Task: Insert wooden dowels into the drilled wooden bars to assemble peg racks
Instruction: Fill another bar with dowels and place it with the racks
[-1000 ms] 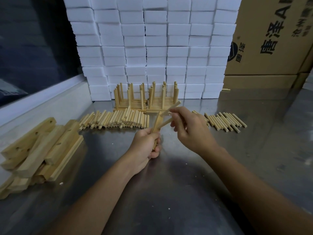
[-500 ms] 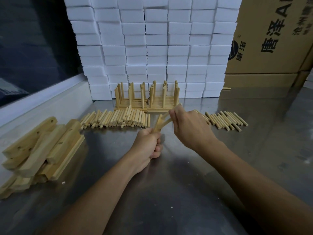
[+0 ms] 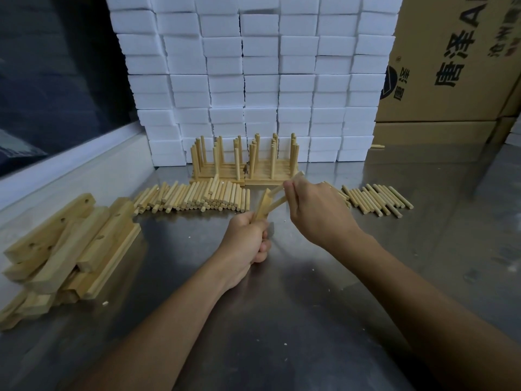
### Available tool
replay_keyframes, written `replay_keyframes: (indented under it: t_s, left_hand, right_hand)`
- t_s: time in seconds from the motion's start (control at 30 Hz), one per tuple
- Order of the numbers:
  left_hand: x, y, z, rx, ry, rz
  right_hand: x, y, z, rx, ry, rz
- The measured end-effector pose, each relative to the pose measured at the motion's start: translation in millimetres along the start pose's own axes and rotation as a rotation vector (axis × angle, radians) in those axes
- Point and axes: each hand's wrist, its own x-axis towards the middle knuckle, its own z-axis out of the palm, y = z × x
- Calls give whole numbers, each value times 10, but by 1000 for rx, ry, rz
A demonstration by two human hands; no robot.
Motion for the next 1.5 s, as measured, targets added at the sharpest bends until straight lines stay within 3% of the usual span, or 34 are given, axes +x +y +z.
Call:
replay_keyframes:
  t_s: [0.17,0.4,0.63,0.8,1.07,1.17,1.23,1.33,1.5]
  left_hand:
    - [-6,36,-13,-4,-16,-30]
    - [-13,31,7,57,4,-6]
    - [-4,12,2,50,15,-5]
    - [19,25,-17,-29,14,-33]
    - [28,63,-75,-167,92,-64]
    - [35,84,-128,-227,103,-79]
    - [35,88,-143,-244,94,-84]
    - [43,75,-133,-220,91,-77]
    - [66,55,-145,-227,93,-74]
  right_hand:
    - [-25,49,-96,8,-33,-97]
    - [1,24,-26,-10,-47,42]
    - [23,25,-6,10,-38,27]
    - [-65,27,112,196,75,40]
    - [-123,323,156,354,78,7]
    - [-106,543,181,125,50,132]
    - [-92,670,192,-132,-96,272]
    - [-92,749,190,-253,-312,393]
    - [-93,728,174,-328,-255,446]
